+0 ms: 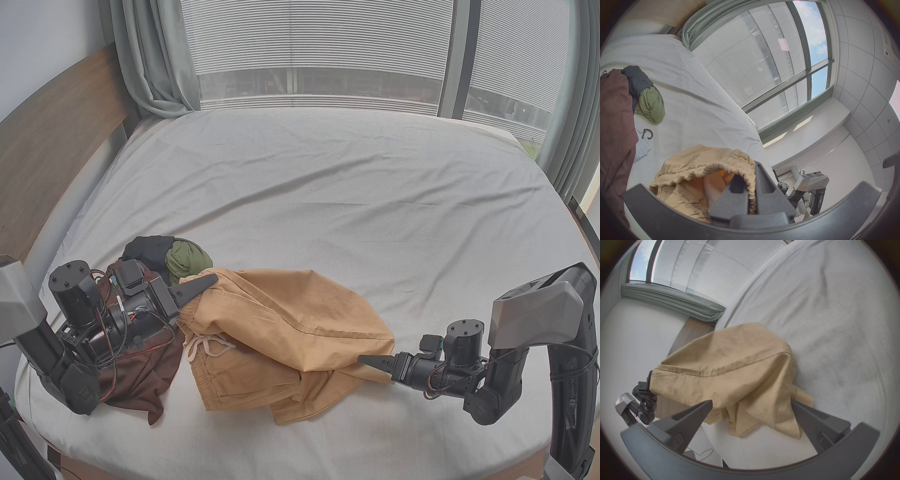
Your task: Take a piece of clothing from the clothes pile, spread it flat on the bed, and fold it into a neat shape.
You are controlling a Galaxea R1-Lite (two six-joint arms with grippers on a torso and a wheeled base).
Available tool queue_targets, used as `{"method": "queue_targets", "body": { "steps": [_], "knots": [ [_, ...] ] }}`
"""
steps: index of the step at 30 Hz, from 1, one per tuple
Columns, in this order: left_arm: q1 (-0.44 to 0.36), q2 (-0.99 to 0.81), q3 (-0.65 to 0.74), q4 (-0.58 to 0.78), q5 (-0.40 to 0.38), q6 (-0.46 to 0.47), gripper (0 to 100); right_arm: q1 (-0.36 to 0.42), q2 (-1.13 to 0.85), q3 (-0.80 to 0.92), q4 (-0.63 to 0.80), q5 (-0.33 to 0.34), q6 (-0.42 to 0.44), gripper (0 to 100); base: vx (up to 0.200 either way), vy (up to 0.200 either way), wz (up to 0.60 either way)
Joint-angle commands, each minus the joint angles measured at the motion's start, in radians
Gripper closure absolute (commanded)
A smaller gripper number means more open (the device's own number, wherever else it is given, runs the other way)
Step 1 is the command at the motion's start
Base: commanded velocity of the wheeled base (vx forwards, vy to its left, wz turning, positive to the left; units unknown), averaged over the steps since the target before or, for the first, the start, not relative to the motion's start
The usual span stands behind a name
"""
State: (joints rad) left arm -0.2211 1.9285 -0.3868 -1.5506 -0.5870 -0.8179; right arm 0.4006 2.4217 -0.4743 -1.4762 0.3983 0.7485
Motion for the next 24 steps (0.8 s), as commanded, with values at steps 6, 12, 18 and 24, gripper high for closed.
{"method": "queue_targets", "body": {
  "steps": [6,12,18,24],
  "knots": [
    [0.014,0.015,-0.009,0.0,0.001,0.0,100,0.001,-0.11,0.022,-0.029,0.016,0.066,0,0.0,0.0,0.0],
    [0.014,0.015,-0.007,0.0,0.001,-0.001,100,-0.003,-0.142,0.043,-0.016,0.047,0.086,0,0.0,0.0,0.0],
    [0.014,0.015,-0.007,0.0,0.0,0.0,100,-0.009,-0.078,0.039,-0.013,0.047,0.081,0,0.0,0.0,0.0],
    [0.016,0.014,-0.009,0.0,0.0,0.0,100,-0.008,-0.035,0.039,0.002,0.045,0.075,0,0.0,0.0,0.0]
  ]
}}
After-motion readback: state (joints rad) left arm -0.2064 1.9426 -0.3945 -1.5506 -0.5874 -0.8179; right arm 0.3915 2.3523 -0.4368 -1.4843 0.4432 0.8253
